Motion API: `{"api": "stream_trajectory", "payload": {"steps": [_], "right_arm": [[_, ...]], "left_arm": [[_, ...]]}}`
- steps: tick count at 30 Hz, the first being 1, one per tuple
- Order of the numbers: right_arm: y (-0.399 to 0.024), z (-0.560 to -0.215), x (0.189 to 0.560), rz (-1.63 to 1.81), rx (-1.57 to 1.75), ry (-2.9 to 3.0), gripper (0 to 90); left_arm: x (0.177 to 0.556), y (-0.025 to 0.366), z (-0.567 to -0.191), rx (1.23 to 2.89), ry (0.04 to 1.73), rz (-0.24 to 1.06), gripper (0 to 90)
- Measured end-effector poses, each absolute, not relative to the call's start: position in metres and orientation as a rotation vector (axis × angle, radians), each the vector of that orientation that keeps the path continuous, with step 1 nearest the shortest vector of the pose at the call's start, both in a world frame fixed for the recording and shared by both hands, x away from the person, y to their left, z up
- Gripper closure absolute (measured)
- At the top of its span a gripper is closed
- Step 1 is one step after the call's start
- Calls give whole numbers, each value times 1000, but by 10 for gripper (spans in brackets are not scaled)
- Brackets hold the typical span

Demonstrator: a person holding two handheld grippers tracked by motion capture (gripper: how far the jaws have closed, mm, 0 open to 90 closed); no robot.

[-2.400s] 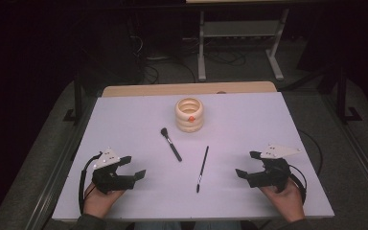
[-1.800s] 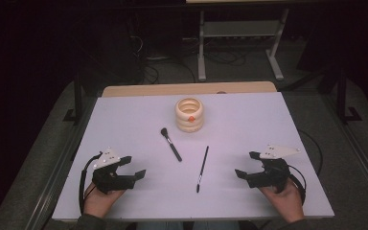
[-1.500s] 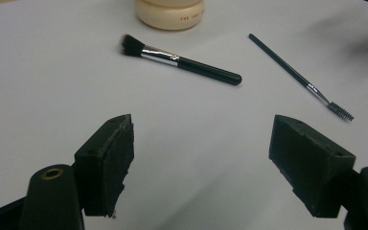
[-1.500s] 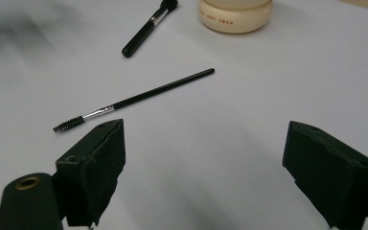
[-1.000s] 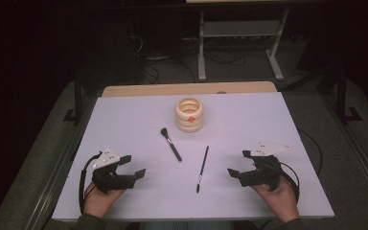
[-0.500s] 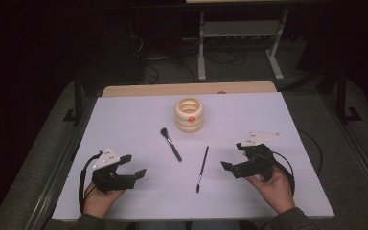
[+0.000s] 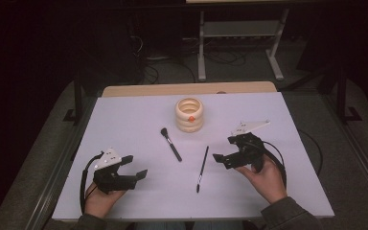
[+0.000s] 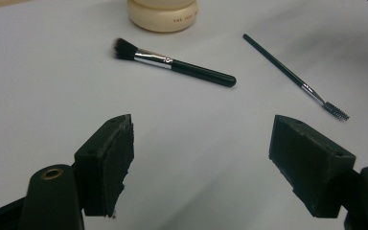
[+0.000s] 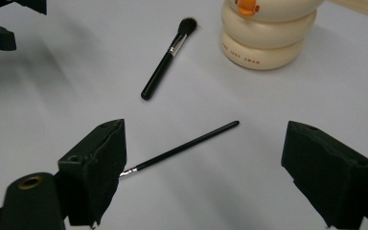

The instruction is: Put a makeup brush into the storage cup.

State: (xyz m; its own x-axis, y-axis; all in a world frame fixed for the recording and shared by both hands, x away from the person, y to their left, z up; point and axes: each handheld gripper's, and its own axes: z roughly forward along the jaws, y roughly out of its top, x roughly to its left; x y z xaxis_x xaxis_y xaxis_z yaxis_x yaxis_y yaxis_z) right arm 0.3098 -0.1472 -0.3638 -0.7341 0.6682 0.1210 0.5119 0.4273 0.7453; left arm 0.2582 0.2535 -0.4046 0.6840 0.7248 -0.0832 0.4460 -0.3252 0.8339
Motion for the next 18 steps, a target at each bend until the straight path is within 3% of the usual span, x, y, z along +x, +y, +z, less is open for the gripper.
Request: {"api": "stream_trajectory", "payload": {"steps": [18], "right_arm": [[-99, -355, 341, 1095, 1011, 2564, 153]], "left_arm": [[261, 251, -403, 1987, 878, 373, 232]]}}
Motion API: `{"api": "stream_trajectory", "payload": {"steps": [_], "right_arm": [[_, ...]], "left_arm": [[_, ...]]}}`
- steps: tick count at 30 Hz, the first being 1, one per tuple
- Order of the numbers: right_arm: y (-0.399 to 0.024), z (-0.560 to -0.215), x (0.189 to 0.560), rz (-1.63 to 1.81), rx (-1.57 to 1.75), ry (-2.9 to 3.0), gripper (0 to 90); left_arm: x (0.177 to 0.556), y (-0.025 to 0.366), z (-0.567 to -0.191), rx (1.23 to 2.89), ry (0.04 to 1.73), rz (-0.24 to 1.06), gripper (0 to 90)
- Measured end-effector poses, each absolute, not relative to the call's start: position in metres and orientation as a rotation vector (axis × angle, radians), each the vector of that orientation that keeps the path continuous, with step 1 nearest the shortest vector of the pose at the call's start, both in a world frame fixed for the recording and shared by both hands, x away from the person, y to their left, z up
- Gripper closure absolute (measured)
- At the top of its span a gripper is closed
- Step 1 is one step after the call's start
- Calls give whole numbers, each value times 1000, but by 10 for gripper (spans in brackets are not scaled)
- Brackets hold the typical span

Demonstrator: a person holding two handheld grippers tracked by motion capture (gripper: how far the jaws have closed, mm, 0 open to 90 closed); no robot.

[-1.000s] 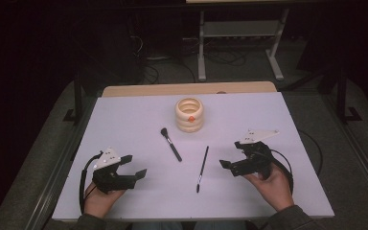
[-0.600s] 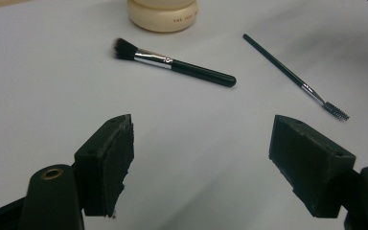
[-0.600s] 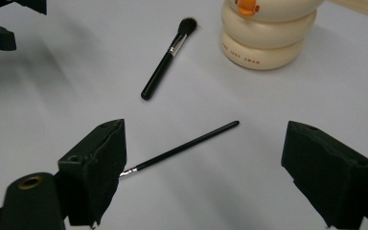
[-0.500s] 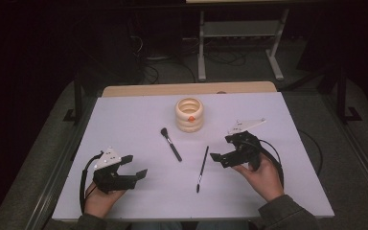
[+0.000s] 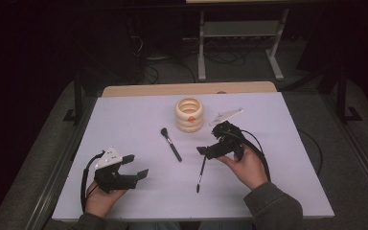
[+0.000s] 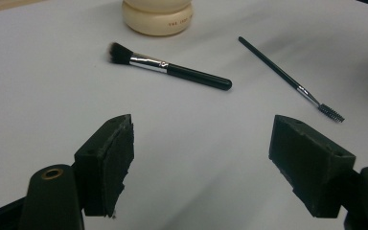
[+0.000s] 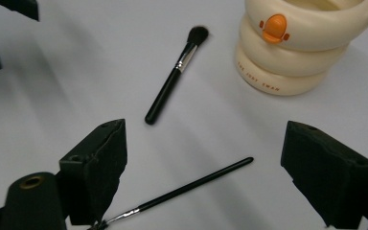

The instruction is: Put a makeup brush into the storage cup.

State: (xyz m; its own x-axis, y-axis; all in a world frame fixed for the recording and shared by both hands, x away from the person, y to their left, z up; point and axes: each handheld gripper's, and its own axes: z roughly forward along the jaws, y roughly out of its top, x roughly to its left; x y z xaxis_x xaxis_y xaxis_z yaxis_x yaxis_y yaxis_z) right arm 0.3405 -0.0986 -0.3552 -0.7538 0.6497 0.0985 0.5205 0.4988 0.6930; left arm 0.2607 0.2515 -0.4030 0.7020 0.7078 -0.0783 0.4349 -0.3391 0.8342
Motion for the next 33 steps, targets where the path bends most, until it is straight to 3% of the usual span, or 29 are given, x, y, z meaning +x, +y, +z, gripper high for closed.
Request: {"api": "stream_trajectory", "payload": {"steps": [25, 33], "right_arm": [[-28, -364, 380, 958, 985, 2672, 271], [-3, -383, 388, 847, 961, 2743, 303]], "left_arm": [[263, 253, -404, 1979, 875, 379, 232], [263, 253, -404, 1996, 869, 374, 234]]}}
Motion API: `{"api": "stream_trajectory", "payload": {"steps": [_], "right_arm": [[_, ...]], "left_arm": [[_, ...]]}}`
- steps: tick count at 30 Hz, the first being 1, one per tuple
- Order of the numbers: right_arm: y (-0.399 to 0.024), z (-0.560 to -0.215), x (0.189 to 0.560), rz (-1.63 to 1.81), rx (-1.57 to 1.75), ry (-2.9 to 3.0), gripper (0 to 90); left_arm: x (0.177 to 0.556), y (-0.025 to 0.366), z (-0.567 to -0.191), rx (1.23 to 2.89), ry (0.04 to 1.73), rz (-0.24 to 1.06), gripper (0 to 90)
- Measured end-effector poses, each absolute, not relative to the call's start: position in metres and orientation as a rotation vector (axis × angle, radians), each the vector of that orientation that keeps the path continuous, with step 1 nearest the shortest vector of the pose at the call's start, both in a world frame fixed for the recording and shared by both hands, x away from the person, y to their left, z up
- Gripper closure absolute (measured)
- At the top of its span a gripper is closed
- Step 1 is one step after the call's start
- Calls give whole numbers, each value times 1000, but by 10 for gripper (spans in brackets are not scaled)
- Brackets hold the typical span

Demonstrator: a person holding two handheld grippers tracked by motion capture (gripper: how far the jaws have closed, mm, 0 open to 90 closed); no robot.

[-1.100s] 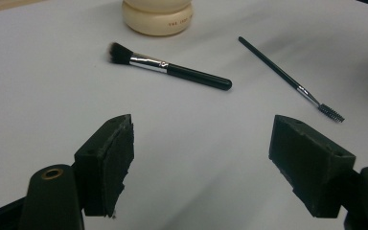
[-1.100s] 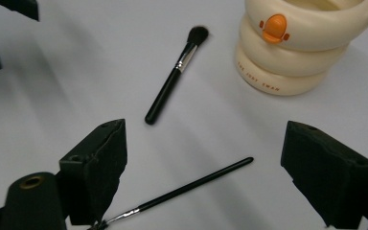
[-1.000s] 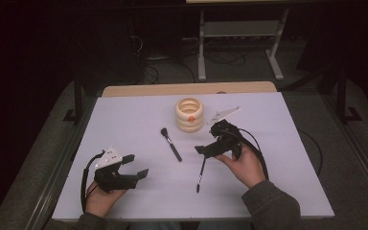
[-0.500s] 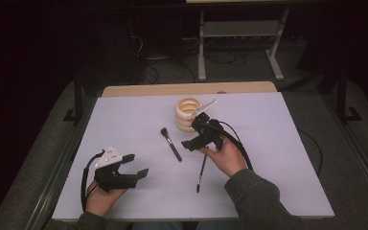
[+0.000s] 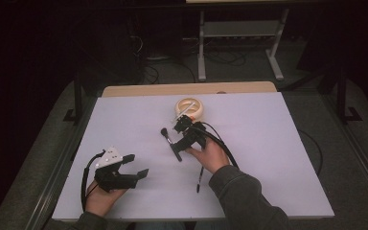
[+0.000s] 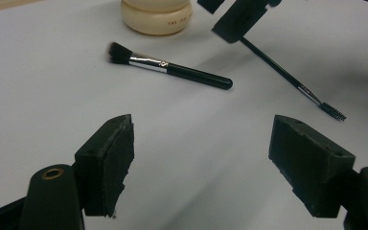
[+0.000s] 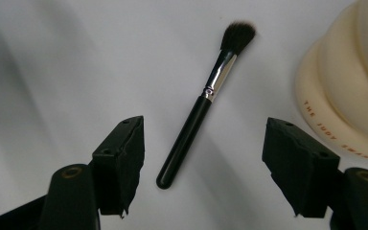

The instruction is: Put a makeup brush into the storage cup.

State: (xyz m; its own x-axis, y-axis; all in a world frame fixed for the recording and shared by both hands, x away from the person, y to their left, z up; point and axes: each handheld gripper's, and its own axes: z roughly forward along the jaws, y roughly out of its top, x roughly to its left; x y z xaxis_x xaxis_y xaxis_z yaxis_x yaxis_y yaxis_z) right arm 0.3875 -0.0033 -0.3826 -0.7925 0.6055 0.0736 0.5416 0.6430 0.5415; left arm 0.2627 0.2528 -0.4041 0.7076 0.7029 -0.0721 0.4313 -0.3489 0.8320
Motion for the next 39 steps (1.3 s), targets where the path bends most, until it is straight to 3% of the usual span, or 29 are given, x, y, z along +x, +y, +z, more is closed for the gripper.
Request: {"api": "stream_trajectory", "payload": {"steps": [17, 29, 31, 39], "right_arm": [[17, -412, 406, 749, 1107, 2800, 457], [35, -421, 410, 599, 1110, 2809, 622], [37, -421, 410, 587, 1092, 2807, 685], [50, -421, 404, 467, 1095, 2761, 756]], "left_arm": [[263, 252, -406, 1996, 859, 373, 234], [263, 251, -406, 1994, 863, 367, 238], [263, 251, -406, 1991, 859, 367, 237], [264, 248, -406, 2003, 851, 367, 238]]}}
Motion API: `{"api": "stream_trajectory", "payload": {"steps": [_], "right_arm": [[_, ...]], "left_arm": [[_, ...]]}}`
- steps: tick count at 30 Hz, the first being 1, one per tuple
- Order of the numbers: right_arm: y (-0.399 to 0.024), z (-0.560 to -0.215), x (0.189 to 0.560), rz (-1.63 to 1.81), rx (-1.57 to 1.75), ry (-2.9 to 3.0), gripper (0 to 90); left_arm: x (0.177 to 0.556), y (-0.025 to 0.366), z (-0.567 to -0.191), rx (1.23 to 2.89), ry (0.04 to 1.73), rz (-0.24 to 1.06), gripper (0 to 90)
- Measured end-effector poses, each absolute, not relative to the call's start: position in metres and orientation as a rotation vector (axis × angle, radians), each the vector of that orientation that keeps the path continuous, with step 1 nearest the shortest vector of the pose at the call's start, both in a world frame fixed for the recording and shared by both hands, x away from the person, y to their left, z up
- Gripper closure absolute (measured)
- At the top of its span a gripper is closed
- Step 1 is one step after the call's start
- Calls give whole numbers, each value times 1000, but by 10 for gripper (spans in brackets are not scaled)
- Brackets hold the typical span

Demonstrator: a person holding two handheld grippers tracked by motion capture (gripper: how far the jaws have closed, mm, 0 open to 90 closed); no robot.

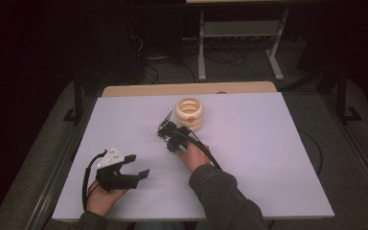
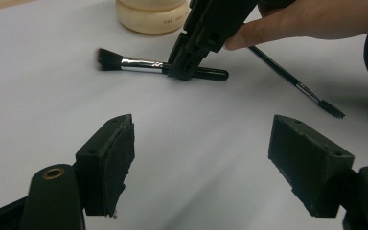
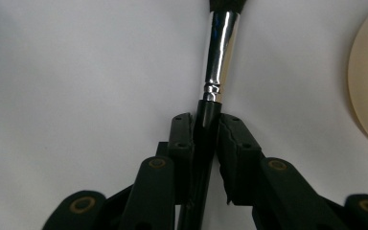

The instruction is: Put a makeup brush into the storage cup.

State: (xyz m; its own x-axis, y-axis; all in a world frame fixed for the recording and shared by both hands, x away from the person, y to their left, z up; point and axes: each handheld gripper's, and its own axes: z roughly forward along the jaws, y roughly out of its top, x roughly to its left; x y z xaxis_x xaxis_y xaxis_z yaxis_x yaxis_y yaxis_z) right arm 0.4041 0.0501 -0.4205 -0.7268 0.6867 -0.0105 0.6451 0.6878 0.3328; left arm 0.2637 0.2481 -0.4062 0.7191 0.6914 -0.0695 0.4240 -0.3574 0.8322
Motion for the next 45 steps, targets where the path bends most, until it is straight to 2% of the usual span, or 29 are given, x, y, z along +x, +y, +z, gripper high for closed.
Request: {"api": "stream_trajectory", "payload": {"steps": [6, 23, 37, 45], "right_arm": [[57, -419, 404, 398, 1100, 2767, 785], [27, -410, 411, 605, 1182, 2830, 790], [-38, -376, 368, 837, 978, 2782, 789], [-79, -360, 340, 1006, 950, 2737, 789]], "left_arm": [[263, 247, -405, 1996, 856, 365, 237], [267, 251, -406, 1988, 868, 376, 238], [267, 235, -392, 1977, 804, 329, 253], [280, 214, -367, 1980, 759, 290, 273]]}}
